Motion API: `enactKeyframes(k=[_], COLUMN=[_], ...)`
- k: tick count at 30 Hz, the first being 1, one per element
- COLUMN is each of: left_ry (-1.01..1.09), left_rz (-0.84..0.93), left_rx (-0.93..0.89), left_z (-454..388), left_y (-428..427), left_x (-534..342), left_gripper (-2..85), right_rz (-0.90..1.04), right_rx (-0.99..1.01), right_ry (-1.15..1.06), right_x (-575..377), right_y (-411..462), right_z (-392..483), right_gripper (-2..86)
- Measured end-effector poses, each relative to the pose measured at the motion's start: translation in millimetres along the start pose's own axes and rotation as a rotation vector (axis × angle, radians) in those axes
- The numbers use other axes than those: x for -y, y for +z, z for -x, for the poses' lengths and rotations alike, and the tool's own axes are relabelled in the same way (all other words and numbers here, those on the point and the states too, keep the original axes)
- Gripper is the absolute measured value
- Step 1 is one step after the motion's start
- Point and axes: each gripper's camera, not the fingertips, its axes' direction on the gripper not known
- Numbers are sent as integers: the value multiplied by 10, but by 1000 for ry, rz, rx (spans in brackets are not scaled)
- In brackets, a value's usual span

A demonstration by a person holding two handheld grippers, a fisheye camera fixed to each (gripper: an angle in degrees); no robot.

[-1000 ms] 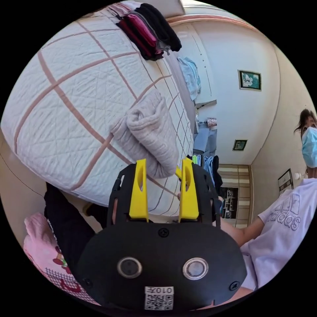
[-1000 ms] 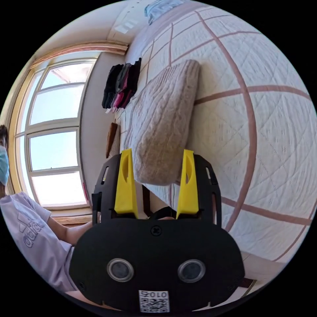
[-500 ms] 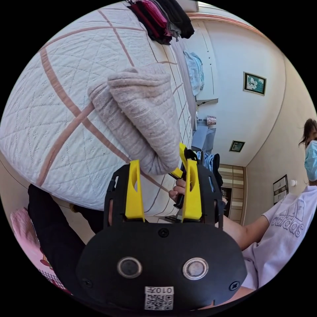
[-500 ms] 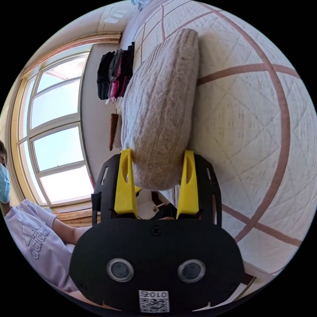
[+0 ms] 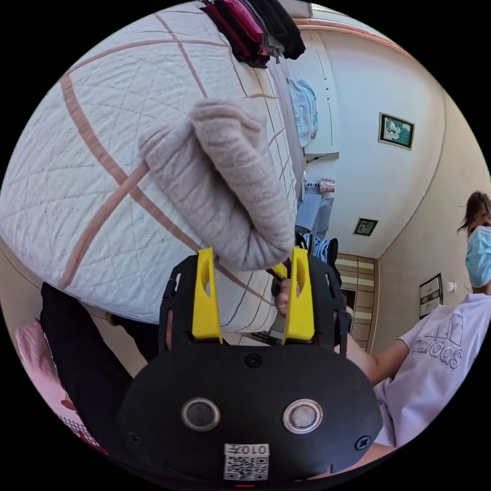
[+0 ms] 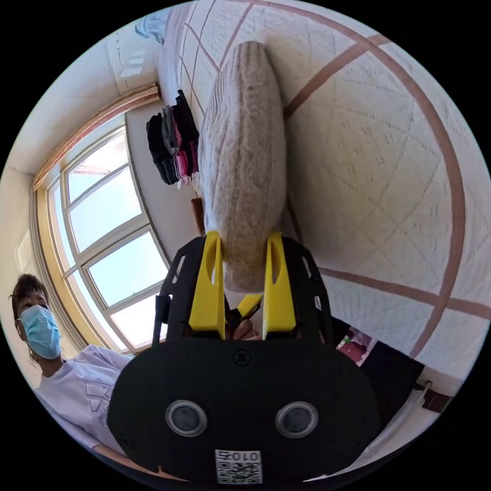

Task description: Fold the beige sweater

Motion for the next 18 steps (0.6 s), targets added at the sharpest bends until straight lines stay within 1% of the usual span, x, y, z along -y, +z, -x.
enactKeyframes(k=[4, 9, 13, 15, 16, 17, 18], left_ry=[-120, -166, -230, -223, -207, -202, -202], left_rz=[-37, -115, -178, -189, -184, -175, -151], left_rx=[-163, -262, -341, -330, -302, -291, -272], left_z=[86, 258, 369, 310, 237, 202, 140], left_y=[109, 124, 140, 94, 46, 24, -22], left_x=[-96, -59, -62, -43, -18, 0, 39], left_gripper=[222, 224, 195, 175, 163, 159, 150], right_rz=[12, 76, 114, 122, 135, 114, 89], right_rx=[40, -37, -23, -57, -126, -228, -292], right_ry=[36, -24, -59, -131, -222, -361, -450], right_x=[-129, -233, -419, -544, -649, -800, -899], right_y=[120, 321, 549, 608, 607, 566, 540], right_z=[34, 82, 82, 141, 229, 372, 469], right_gripper=[131, 136, 139, 137, 133, 129, 137])
